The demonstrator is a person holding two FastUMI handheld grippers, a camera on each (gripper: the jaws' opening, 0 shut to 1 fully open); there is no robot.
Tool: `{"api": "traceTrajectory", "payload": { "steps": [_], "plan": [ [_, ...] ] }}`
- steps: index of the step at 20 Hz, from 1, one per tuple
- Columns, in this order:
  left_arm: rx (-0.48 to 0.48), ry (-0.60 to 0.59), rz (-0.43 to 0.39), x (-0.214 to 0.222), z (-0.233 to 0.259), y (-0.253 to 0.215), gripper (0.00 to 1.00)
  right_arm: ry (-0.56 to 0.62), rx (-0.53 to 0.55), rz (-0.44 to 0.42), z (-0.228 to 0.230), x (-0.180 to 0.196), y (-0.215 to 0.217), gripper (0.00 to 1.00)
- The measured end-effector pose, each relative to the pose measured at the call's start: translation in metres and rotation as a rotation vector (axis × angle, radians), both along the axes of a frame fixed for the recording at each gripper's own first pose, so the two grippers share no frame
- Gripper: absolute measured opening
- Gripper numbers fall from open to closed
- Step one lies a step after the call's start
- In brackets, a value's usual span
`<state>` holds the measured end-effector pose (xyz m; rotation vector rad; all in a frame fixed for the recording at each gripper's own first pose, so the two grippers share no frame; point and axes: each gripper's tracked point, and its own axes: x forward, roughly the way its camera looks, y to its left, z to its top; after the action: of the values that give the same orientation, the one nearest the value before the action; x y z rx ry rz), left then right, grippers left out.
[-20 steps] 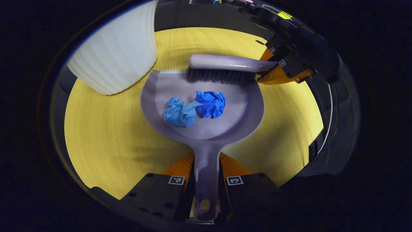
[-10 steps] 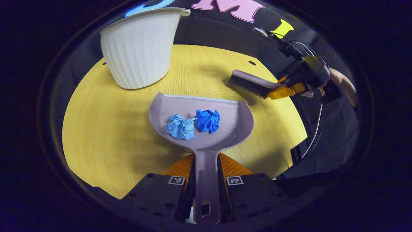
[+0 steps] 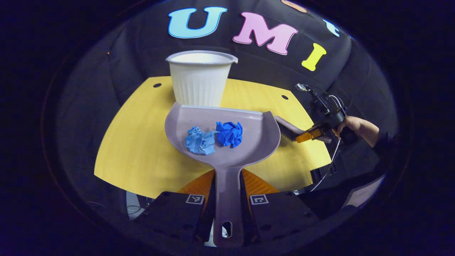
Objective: Pick up the small broom and dustpan from the desktop, sweep the trash into the dustpan with the broom, and then empty the trash into the garbage bin.
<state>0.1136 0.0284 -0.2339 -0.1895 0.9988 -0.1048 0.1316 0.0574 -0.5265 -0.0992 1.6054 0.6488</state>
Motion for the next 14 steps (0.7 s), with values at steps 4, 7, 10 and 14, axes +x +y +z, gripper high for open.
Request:
{"api": "traceTrajectory", "payload": {
  "steps": [4, 7, 10, 14],
  "plan": [
    [0.069, -0.116, 0.136, 0.025, 0.062, 0.034, 0.31, -0.002, 0.084, -0.082, 0.006, 0.006, 0.008, 0.29],
    [0.150, -0.126, 0.170, 0.055, 0.094, 0.078, 0.30, -0.005, 0.125, -0.095, 0.017, 0.011, 0.014, 0.29],
    [0.300, -0.104, 0.128, 0.104, 0.104, 0.106, 0.29, -0.019, 0.180, -0.089, 0.014, 0.019, 0.016, 0.29],
    [0.335, -0.055, 0.004, 0.183, 0.103, 0.114, 0.30, 0.005, 0.221, -0.145, 0.014, 0.014, 0.022, 0.29]
  ]
}}
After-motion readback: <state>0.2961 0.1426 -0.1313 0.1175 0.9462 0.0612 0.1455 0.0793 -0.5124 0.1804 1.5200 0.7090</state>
